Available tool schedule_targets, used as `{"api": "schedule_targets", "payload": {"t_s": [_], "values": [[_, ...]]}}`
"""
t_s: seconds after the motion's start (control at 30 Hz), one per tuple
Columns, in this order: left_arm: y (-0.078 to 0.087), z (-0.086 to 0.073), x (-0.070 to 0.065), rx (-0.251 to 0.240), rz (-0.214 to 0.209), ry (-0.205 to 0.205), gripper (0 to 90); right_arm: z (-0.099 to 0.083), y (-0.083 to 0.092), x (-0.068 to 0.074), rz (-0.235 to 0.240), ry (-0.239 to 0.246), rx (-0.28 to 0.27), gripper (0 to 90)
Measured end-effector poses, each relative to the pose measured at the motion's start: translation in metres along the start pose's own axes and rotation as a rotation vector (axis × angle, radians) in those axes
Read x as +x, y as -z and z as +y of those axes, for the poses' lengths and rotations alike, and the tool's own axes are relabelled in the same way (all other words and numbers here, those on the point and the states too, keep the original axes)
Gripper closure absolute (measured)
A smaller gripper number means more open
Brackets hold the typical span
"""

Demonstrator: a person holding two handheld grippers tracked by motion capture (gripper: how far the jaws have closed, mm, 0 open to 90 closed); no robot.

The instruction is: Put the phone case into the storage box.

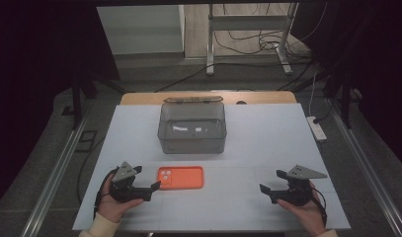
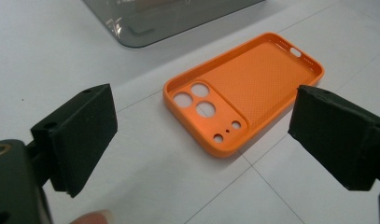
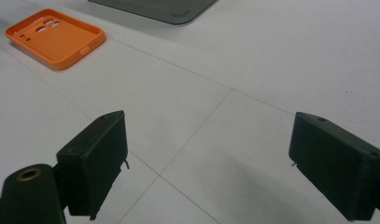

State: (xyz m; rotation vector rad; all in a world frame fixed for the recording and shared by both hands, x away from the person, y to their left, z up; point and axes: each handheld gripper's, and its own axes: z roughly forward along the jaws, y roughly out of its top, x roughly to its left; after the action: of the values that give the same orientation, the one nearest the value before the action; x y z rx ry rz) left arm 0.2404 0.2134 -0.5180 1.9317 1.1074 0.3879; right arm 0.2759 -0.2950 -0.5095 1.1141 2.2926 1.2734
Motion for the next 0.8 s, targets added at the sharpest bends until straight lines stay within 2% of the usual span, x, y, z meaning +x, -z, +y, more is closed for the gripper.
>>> {"api": "schedule_targets", "payload": {"t_s": [0.2, 0.47, 0.67, 0.8], "values": [[0.0024, -0.0018, -0.0023, 0.002, 0.000, -0.010, 7.9, 0.0024, -0.0021, -0.0029, 0.010, -0.004, 0.000, 12.6], [0.0067, -0.0027, -0.0021, -0.010, 0.013, -0.013, 8.3, 0.0038, -0.0026, -0.0002, 0.009, 0.004, 0.003, 13.2], [0.0075, -0.0028, -0.0049, -0.012, 0.021, -0.028, 8.3, 0.0048, 0.0012, 0.0037, 0.007, 0.020, -0.002, 13.3], [0.0075, -0.0018, -0.0057, -0.014, 0.019, -0.034, 8.3, 0.0044, 0.0046, 0.0023, 0.003, 0.013, -0.008, 13.4]]}}
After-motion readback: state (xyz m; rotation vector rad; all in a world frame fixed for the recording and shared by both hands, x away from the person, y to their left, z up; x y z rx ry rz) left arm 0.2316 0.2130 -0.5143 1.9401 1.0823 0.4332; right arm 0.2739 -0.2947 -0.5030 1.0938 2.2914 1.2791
